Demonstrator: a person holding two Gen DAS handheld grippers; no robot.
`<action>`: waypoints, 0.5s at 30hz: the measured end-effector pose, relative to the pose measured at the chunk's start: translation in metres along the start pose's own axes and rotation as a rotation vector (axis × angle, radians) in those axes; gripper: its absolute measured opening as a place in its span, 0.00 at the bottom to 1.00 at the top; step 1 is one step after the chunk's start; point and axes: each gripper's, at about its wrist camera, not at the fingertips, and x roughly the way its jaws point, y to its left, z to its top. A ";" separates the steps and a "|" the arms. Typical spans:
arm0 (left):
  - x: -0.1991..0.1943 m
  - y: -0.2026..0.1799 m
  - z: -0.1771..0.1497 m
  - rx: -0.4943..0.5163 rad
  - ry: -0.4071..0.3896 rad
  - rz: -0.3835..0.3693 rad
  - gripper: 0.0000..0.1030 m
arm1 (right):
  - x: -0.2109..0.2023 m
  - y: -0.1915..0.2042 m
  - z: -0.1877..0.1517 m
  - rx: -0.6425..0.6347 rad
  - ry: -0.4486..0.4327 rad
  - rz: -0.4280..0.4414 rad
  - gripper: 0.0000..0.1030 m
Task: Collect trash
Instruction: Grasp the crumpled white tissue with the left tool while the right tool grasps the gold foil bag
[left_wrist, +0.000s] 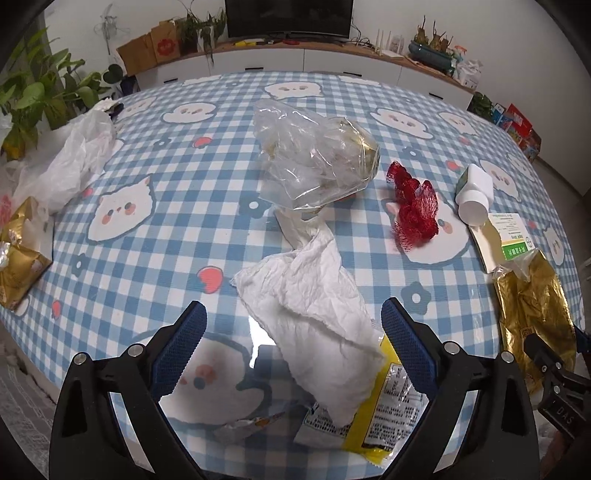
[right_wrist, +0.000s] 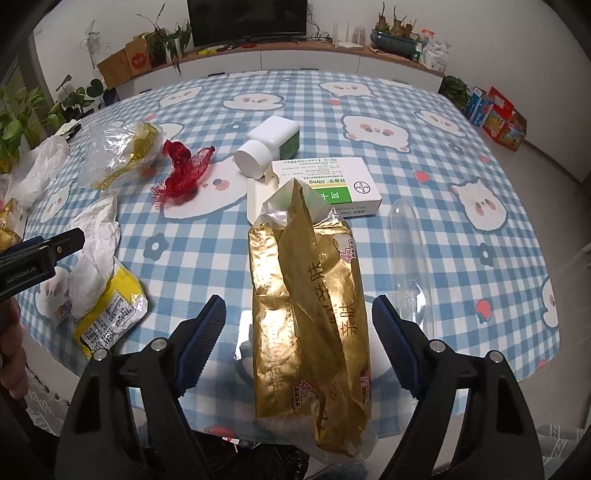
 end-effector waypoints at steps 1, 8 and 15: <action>0.005 -0.001 0.002 0.000 0.009 0.005 0.89 | 0.002 0.000 0.001 0.001 0.006 0.001 0.72; 0.033 -0.003 0.010 -0.005 0.054 0.033 0.83 | 0.016 0.001 0.005 0.006 0.054 0.013 0.56; 0.042 -0.004 0.008 -0.014 0.095 0.019 0.62 | 0.026 0.005 0.003 -0.011 0.092 0.026 0.36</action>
